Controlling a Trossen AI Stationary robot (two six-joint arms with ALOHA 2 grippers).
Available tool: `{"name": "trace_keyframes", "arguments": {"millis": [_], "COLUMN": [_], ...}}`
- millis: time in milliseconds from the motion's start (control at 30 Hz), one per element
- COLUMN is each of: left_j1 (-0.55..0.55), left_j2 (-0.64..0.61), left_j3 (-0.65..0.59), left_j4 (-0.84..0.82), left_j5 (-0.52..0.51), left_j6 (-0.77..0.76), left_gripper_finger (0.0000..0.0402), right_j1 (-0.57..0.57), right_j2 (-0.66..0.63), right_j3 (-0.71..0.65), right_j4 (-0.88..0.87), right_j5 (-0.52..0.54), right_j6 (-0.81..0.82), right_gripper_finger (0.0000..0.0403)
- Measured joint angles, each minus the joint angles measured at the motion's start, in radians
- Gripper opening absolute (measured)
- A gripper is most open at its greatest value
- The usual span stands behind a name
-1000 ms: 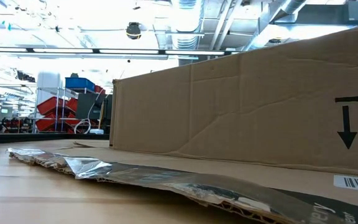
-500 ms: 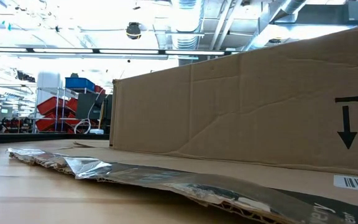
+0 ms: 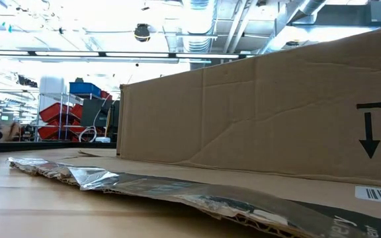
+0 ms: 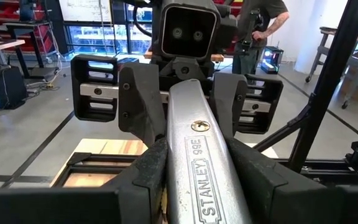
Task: Unpack boxes
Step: Break down the box until it is fully flat
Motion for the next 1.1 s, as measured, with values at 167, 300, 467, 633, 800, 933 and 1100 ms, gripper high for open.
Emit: {"name": "trace_keyframes", "arguments": {"millis": [167,300,467,633,800,933,1100], "left_j1": [0.0,0.0,0.0,0.0,0.0,0.0,0.003], "left_j2": [0.001,0.001,0.001,0.001,0.002,0.003,0.002], "left_j3": [0.0,-0.001,-0.002,-0.002,-0.004,-0.004,-0.004], "left_j4": [-0.007,-0.008,-0.007,0.003,0.023,0.03,0.031], "left_j5": [0.0,0.0,-0.001,-0.003,0.006,0.019,0.017], "left_j6": [0.002,0.002,0.002,0.0,0.0,0.0,0.0], "left_gripper_finger": [0.0117,0.0117,0.0117,0.0117,0.0117,0.0117,0.0117], "right_j1": [0.0,0.0,0.0,0.0,0.0,0.0,0.0], "right_j2": [-0.004,-0.005,-0.005,-0.006,-0.009,-0.009,-0.009], "right_j3": [0.0,0.0,0.001,0.002,0.003,0.003,0.003], "right_j4": [0.007,0.011,0.01,0.007,-0.01,-0.006,-0.007], "right_j5": [-0.007,-0.009,-0.012,-0.012,-0.016,-0.019,-0.016], "right_j6": [0.001,0.001,0.0,-0.007,-0.008,-0.009,-0.019], "right_gripper_finger": [0.0149,0.0149,0.0138,0.0125,0.015,0.0149,0.0115]}}
